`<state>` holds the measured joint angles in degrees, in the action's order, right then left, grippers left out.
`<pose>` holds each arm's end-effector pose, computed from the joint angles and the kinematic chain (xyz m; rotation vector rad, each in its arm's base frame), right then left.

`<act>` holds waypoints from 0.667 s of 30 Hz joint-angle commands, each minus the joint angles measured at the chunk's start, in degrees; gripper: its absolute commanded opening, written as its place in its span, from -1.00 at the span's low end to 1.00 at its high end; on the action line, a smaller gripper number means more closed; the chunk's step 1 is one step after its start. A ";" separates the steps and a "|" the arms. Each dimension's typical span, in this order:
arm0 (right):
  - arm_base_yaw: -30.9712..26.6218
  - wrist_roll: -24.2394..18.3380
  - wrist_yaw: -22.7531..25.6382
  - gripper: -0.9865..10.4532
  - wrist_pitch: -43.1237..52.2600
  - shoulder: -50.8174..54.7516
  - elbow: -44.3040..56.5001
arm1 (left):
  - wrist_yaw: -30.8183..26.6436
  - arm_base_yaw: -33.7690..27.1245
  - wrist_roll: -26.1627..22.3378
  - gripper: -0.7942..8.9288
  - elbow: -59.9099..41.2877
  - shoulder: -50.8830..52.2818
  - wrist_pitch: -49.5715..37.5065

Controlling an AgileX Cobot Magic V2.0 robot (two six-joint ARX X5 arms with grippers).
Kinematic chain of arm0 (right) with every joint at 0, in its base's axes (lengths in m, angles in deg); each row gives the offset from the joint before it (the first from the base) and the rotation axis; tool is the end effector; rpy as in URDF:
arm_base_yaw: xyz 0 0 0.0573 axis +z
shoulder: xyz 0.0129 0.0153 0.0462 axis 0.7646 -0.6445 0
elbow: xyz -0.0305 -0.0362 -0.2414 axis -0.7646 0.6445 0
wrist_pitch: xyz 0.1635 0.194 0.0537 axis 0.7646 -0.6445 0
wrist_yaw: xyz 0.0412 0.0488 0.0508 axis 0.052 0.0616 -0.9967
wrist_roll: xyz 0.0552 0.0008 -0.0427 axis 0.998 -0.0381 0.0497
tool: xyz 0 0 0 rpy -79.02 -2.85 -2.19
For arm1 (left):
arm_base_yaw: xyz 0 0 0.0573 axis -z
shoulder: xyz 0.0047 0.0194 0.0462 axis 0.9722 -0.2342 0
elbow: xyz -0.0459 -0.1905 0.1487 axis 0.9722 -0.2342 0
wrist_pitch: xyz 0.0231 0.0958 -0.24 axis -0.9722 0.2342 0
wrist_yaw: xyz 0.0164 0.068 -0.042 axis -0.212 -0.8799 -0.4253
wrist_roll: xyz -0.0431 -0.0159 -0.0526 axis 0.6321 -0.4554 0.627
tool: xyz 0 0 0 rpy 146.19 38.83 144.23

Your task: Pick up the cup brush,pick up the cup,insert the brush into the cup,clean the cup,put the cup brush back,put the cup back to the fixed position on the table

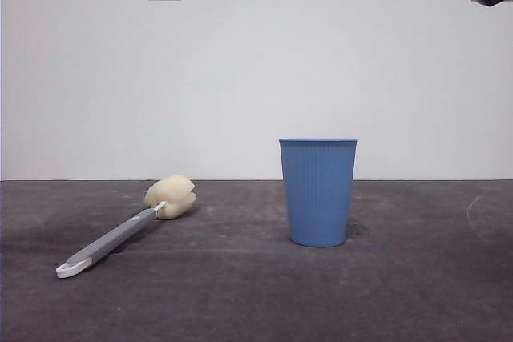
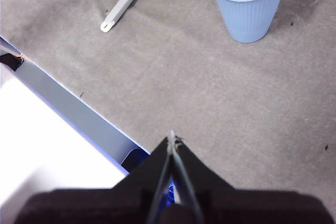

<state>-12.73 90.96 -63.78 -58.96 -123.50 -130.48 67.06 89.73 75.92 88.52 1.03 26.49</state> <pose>0.1299 0.1120 0.2724 -0.0583 0.8850 0.7407 0.1702 -0.0597 0.3416 0.2241 -0.0384 -0.5975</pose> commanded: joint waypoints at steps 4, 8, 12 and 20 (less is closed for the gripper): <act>0.07 -0.20 0.17 -0.82 0.15 0.04 -0.13 | 0.70 -9.92 -3.67 -0.84 -0.92 3.78 0.48; 0.07 -0.20 0.17 -0.82 0.15 0.04 -0.13 | 0.37 -13.38 -3.85 -0.84 -5.95 8.26 -1.20; 0.07 -0.20 0.17 -0.82 0.15 0.04 -0.13 | 0.24 -14.53 -2.67 -0.84 -17.09 13.79 -9.20; 0.07 -0.20 0.15 -0.82 0.15 0.04 -0.13 | -0.39 -14.53 2.34 -0.84 -36.17 24.61 -15.76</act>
<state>-12.73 90.96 -63.78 -58.96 -123.50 -130.51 66.90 75.37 76.55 53.93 24.66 11.58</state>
